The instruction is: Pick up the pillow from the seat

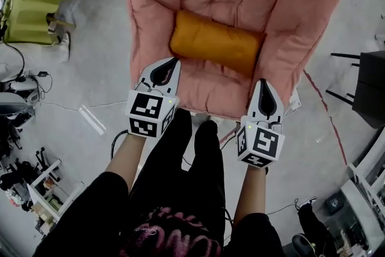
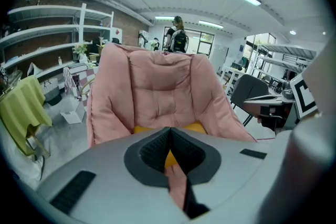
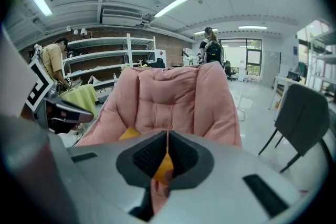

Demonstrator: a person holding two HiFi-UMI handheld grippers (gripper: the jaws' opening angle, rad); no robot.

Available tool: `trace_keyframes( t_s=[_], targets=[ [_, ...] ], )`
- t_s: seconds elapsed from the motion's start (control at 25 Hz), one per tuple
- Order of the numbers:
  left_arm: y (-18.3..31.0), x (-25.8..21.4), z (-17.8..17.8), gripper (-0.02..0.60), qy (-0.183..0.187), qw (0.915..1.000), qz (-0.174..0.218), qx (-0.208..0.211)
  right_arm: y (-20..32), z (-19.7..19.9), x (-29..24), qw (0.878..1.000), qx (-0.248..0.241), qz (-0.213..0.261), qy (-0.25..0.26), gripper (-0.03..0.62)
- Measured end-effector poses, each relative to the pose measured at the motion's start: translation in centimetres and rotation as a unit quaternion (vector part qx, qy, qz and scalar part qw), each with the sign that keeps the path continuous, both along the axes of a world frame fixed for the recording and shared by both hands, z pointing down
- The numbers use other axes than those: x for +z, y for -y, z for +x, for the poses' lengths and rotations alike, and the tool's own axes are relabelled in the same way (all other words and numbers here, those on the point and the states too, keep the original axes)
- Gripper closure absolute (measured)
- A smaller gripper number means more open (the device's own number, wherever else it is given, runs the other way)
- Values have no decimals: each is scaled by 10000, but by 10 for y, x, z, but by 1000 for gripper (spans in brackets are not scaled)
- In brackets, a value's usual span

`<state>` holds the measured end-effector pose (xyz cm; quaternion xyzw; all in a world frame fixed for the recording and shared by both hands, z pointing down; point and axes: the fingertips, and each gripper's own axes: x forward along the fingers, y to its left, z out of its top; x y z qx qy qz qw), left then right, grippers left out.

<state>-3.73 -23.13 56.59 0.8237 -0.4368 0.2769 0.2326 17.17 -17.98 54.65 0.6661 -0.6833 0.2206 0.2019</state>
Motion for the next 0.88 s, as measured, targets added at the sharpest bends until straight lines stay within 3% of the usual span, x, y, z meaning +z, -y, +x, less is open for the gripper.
trace_keyframes(
  t_s=[0.6,0.88],
  targets=[
    [-5,75,8,572,152,9993,-348,41,4,-2,73,9994,-212,-276,-70,572],
    [-8,111,-4,572,148,9981,-554,-221,-6,-10,113,9981,-352,-468,-168,572]
  ],
)
